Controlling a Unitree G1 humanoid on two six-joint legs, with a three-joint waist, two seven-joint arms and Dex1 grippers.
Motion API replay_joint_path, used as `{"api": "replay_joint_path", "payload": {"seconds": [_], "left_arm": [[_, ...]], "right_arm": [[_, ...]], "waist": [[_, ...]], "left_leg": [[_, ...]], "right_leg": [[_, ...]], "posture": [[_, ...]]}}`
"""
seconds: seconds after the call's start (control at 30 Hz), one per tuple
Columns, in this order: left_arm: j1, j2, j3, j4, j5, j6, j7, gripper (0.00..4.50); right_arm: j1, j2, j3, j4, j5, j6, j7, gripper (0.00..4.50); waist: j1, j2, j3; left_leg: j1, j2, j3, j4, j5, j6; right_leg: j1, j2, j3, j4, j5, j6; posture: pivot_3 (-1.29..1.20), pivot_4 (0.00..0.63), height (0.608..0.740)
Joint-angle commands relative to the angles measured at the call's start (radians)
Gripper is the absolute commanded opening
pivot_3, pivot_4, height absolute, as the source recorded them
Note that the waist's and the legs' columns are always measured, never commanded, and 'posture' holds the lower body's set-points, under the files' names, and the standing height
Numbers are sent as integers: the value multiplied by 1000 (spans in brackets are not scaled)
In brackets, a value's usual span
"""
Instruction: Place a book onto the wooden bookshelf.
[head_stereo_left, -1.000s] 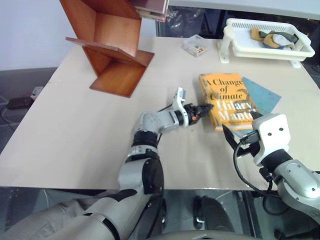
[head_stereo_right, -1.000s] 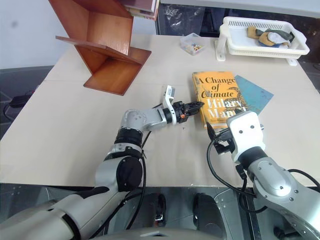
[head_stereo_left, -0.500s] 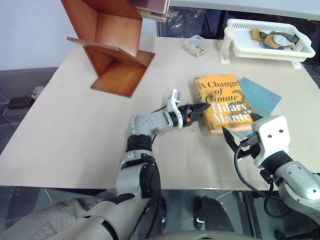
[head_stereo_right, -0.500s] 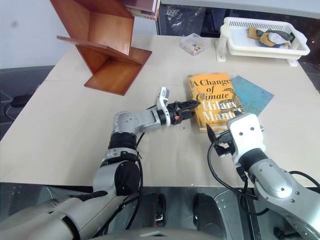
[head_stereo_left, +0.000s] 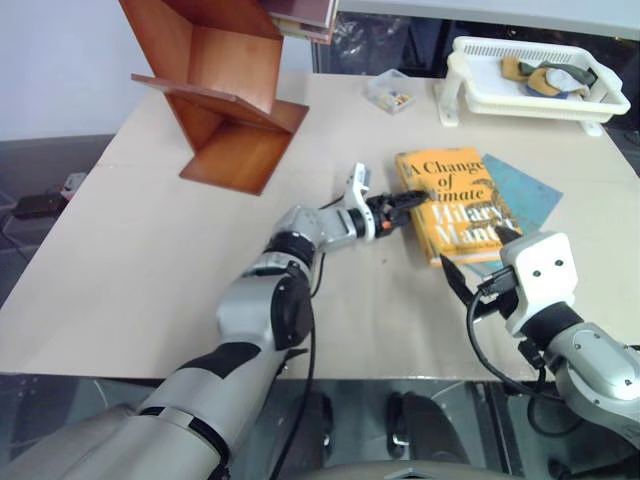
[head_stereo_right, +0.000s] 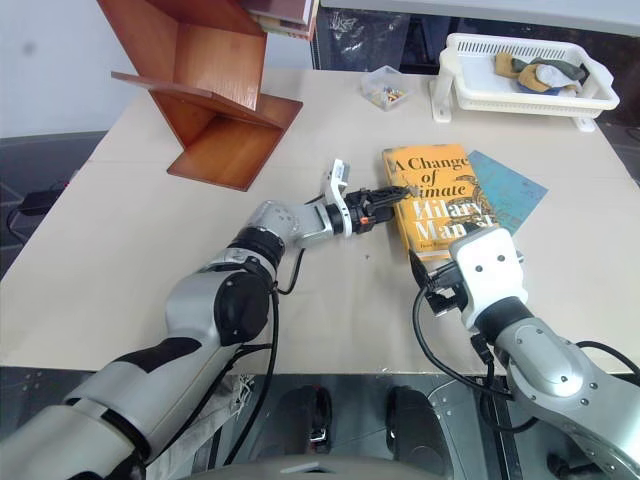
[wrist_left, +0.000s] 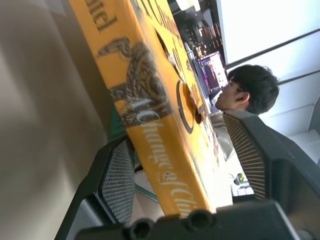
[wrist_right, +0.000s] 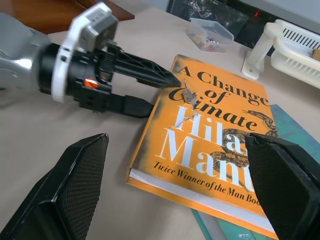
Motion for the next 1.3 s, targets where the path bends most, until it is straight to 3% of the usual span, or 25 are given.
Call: {"api": "replay_joint_path", "payload": {"seconds": [0.03,0.53,0.63,0.7,0.73,0.83,1.17,1.3], "left_arm": [[-48,-11,-2,19,21,-13,-58,3268],[-55,-48,47,65,63,-80,-32,3268],[-51,-51,61,68,65,-79,-23,2441],[-48,-50,68,69,62,-74,-20,1320],[-44,-46,73,68,61,-69,-18,1320],[-39,-27,98,65,45,-49,-11,472],[-55,41,195,44,-24,39,30,395],[-66,72,177,-12,-24,64,-4,395]], "right_arm": [[16,-32,5,-34,10,-67,-17,4500],[112,-164,69,-34,3,-255,-114,4500],[128,-188,83,-34,-2,-287,-138,4500],[132,-200,91,-34,-3,-301,-149,4500],[134,-205,94,-34,-3,-306,-155,4500],[137,-218,98,-34,1,-318,-168,4500],[106,-207,72,-34,25,-269,-143,4500],[80,-185,55,-34,33,-232,-112,4500]], "waist": [[0,0,0],[2,0,0],[1,0,0],[1,0,0],[1,0,0],[1,0,0],[0,0,0],[0,0,0]], "left_leg": [[0,0,0,0,0,0],[0,0,0,0,0,0],[0,0,0,0,0,0],[0,0,0,0,0,0],[0,0,0,0,0,0],[0,0,0,0,0,0],[0,0,0,0,1,-2],[0,0,0,0,2,-3]], "right_leg": [[0,0,0,0,0,0],[0,0,0,0,0,0],[0,0,0,0,0,0],[0,0,0,0,0,0],[0,0,0,0,0,0],[0,0,0,0,0,0],[0,0,0,0,0,1],[0,0,0,0,0,1]], "posture": [[0,150,740],[0,150,740],[0,150,740],[0,150,740],[0,150,740],[0,150,740],[0,150,740],[0,150,740]]}}
